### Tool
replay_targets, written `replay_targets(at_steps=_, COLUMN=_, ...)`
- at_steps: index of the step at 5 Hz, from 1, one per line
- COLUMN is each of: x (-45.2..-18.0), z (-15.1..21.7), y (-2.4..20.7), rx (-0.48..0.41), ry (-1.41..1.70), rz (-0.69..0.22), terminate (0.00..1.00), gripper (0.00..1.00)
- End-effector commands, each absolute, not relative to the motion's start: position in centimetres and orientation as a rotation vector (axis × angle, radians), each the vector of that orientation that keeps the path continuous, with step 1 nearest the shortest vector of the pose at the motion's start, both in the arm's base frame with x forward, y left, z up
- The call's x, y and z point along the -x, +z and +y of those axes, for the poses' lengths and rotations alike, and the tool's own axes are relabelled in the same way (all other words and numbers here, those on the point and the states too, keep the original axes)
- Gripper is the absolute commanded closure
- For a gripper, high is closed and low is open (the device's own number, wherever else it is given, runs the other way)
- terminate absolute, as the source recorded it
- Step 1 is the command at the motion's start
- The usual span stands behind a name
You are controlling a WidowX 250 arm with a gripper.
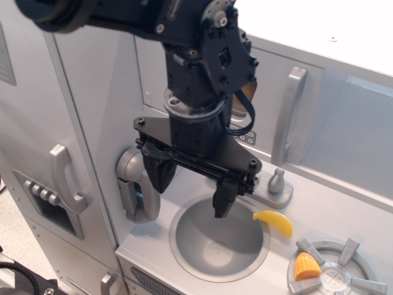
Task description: Open microwave
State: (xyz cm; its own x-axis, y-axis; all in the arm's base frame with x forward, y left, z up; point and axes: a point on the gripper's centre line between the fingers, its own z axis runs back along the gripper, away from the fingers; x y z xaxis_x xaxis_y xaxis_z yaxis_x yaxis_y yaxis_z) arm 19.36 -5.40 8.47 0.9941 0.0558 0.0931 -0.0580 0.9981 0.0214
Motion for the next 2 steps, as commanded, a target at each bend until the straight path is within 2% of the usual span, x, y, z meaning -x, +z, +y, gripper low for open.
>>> replay_targets(at_steps=1, x=-19.4, z=-5.4, y=8.5, rx=-0.024, ry=0.057, rz=-0.093, terminate=0.00, gripper=0.00)
replay_targets(at_steps=2, x=-21.0, z=-6.8, y=10.2, rx=0.041, ry=0.047, rz=-0.095, terminate=0.00, gripper=0.00)
